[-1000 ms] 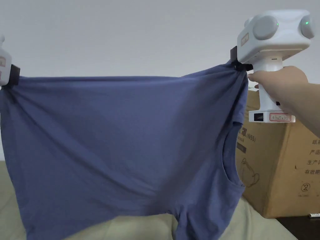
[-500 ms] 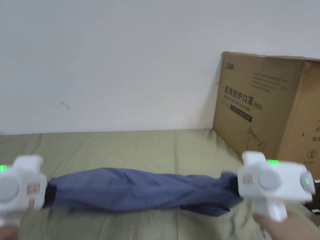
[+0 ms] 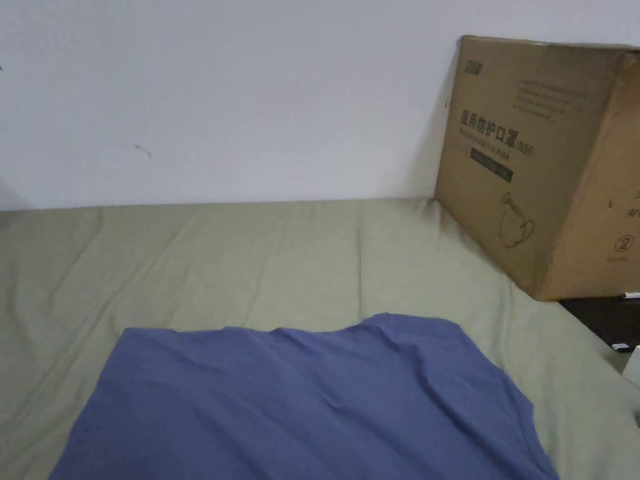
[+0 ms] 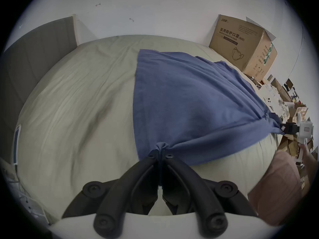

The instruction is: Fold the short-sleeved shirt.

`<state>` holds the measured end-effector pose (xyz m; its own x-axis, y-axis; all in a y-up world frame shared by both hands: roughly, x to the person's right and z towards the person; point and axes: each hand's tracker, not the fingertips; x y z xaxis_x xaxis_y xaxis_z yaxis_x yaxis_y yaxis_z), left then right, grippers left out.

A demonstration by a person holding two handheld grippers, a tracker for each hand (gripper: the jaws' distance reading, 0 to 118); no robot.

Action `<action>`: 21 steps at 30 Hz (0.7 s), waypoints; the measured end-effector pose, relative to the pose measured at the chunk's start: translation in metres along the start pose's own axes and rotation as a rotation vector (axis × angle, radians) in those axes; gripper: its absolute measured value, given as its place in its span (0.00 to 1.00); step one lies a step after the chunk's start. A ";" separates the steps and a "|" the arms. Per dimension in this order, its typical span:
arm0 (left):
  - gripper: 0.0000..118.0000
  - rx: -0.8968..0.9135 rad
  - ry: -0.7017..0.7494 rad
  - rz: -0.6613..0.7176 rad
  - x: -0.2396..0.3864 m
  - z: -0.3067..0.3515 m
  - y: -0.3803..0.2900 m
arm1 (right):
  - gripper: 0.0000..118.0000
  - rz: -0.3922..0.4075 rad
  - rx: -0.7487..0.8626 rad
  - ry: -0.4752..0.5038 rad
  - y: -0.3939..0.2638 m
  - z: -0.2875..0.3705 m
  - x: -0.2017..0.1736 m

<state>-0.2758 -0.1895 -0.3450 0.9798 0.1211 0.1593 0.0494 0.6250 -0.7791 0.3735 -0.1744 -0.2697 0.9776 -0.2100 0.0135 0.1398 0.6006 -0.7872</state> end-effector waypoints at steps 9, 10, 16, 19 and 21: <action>0.04 -0.084 -0.030 0.003 -0.021 0.008 -0.035 | 0.08 -0.047 -0.138 -0.045 -0.010 -0.014 -0.003; 0.16 -0.087 -0.027 -0.012 -0.020 0.008 -0.031 | 0.19 -0.049 -0.159 -0.067 -0.006 -0.018 -0.004; 0.93 -0.119 -0.056 -0.026 -0.002 0.033 -0.014 | 0.89 -0.133 -0.151 -0.087 0.029 -0.003 -0.022; 0.91 -0.023 -0.050 -0.016 0.011 0.065 0.006 | 0.89 -0.157 -0.044 -0.055 0.053 0.025 -0.039; 0.91 0.133 -0.045 0.042 0.028 0.097 0.023 | 0.88 -0.143 0.109 -0.035 0.065 0.052 -0.057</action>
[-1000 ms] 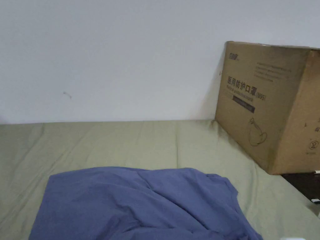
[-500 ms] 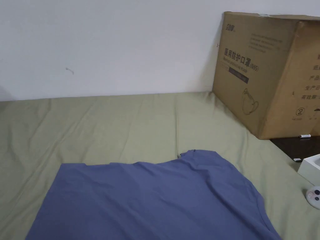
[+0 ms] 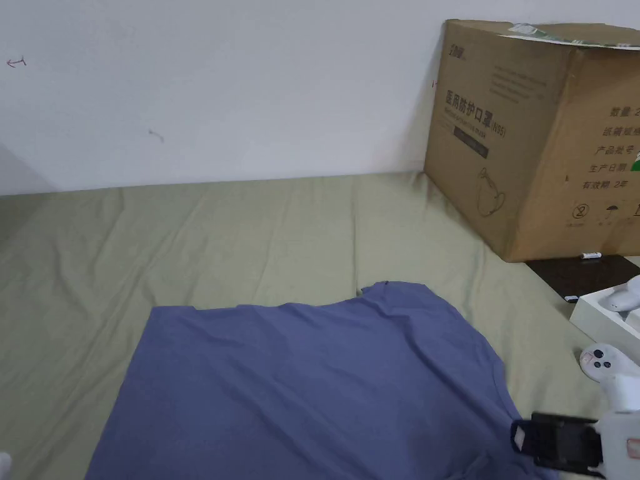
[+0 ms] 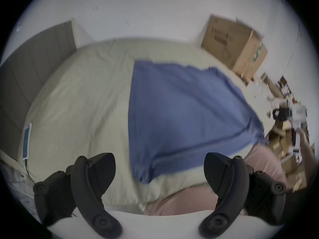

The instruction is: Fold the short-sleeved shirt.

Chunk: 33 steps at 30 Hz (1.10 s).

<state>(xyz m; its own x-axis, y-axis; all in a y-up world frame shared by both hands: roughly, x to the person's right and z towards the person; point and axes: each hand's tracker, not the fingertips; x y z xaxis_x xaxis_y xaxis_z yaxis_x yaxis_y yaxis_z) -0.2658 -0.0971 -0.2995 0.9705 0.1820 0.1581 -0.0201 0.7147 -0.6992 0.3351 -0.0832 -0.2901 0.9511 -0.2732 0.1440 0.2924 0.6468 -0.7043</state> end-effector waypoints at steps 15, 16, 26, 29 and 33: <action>0.00 0.040 0.089 0.089 0.038 0.034 0.052 | 0.03 0.080 0.489 0.137 0.001 0.068 -0.065; 0.00 -0.163 0.092 0.137 0.026 0.015 0.051 | 0.03 0.065 0.449 0.143 -0.001 0.064 -0.062; 0.91 -0.361 0.147 0.160 -0.029 -0.093 -0.028 | 0.03 0.017 0.222 0.149 -0.018 0.031 -0.055; 0.81 -0.427 0.100 0.162 -0.030 -0.112 -0.045 | 0.03 0.005 0.179 0.134 -0.021 0.023 -0.055; 0.30 -0.336 0.150 0.095 -0.018 -0.092 -0.042 | 0.03 0.007 0.149 0.097 -0.023 0.022 -0.049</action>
<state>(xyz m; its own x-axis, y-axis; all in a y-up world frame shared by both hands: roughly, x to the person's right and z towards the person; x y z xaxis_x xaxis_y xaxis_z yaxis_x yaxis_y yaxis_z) -0.2605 -0.1923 -0.3368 0.9930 0.1179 -0.0053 -0.0563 0.4333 -0.8995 0.2836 -0.0687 -0.2659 0.9411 -0.3314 0.0669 0.3045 0.7450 -0.5935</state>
